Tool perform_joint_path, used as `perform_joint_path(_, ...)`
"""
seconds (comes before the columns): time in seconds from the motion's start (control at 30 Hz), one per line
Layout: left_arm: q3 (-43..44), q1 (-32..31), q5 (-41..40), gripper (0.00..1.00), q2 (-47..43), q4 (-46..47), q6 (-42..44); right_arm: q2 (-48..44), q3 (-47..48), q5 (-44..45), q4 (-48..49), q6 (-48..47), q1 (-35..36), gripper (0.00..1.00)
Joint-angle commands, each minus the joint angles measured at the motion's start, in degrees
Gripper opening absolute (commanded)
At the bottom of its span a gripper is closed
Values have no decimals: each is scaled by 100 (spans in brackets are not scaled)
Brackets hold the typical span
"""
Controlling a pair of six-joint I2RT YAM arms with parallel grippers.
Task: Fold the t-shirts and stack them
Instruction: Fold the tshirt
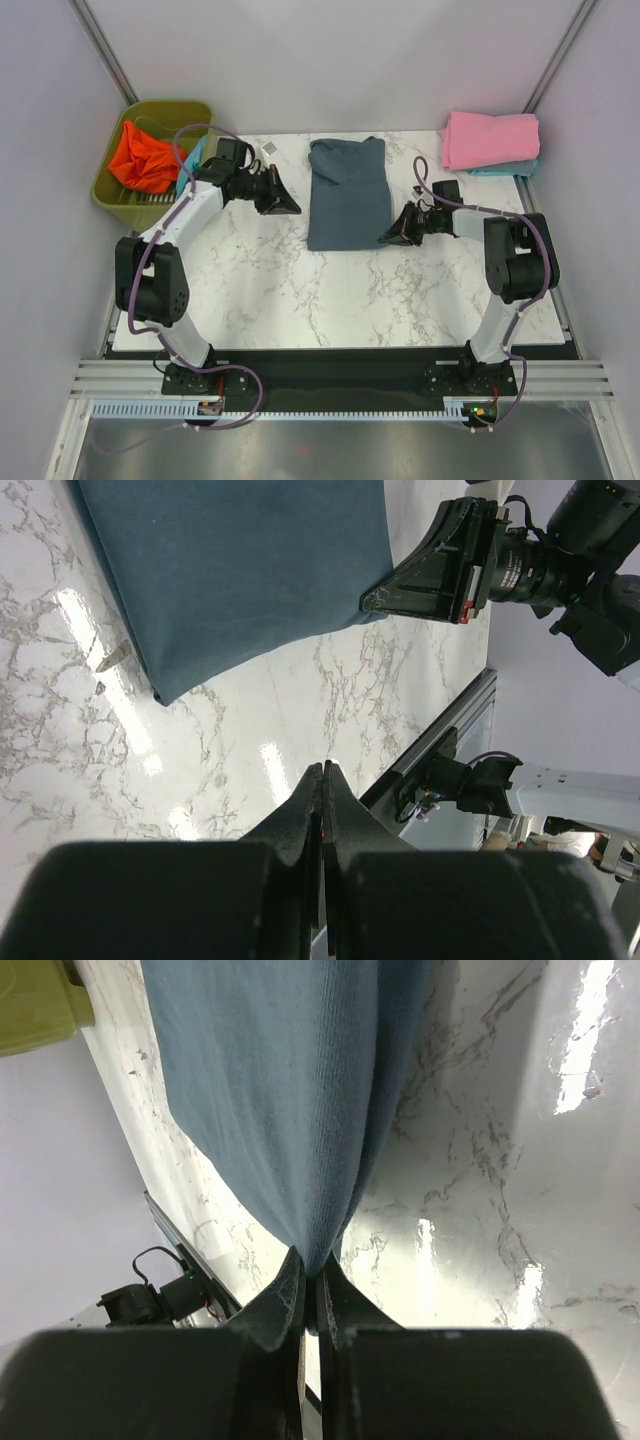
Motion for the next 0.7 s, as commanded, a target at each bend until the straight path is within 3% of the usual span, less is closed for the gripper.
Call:
perform_joint_path(0.0,-26,10,-43,2,-257,-36,207,-298,-56,30,-17,-115,-27,0)
perform_joint_path(0.37,-844,27,-43,2,700,-36,207,-175,-12,30,-43,-159,-27,0)
perform_joint_path(0.6,-248,10,-43,2,1448,-36,207,-175,-21,39,-61,-159,-18,0)
perform_joint_path(0.63,-177,10,88,98,1509,399,207,-175,-21,39,-52,-150,-18,0)
perform_joint_path(0.67,-55,10,350,99,1536,395,102,-183,-21,47,-52,-159,-18,0)
